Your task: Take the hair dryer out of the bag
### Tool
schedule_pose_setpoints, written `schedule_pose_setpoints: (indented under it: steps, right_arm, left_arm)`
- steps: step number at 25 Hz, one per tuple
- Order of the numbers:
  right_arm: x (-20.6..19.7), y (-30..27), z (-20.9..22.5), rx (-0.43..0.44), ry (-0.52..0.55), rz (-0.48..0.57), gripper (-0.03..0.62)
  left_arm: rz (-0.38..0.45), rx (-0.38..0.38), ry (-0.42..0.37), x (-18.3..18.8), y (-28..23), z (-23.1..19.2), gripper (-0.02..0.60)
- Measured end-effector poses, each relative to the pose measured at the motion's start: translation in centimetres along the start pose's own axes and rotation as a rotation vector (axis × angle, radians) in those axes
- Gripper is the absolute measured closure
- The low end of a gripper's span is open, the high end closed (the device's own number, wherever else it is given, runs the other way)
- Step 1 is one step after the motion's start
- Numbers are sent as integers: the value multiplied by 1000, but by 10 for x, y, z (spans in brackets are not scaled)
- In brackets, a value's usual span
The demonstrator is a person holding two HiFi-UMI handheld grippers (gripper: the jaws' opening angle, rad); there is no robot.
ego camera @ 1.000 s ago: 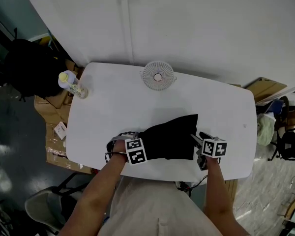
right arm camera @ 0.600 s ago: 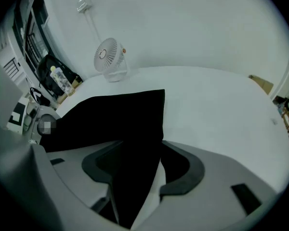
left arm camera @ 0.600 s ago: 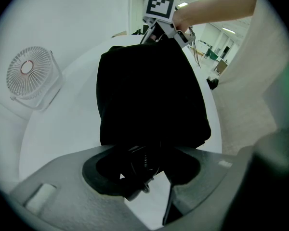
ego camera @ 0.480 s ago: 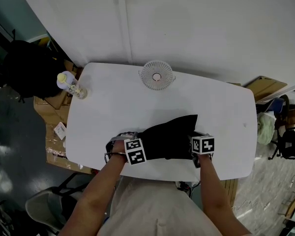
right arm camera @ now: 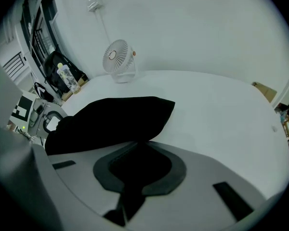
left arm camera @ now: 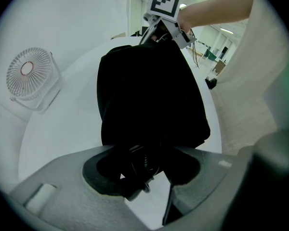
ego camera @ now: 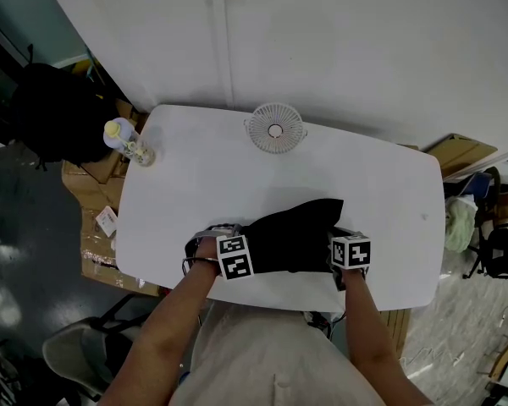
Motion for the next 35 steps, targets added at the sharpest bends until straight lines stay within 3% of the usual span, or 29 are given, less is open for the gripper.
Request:
schedule_pose_setpoints:
  steps: [7, 20, 35]
  right_arm:
    - [4, 7, 3, -18, 8, 12, 554]
    - [7, 16, 9, -48, 15, 28, 553]
    - [6, 37, 35, -101, -11, 57, 554]
  left_arm:
    - [-25, -2, 15, -6, 5, 8, 367]
    - [-56, 14, 82, -58, 29, 23, 373]
    - [-36, 29, 221, -101, 38, 30, 374]
Point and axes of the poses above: the fingertips, and each gripper's own axes: y backward along the fingers, z to its right, x out of its top, the point moved 1 cm from there along y, backward along the fingers, and after that the axes turned 15 degrees about -z, right-handed, at the moved point
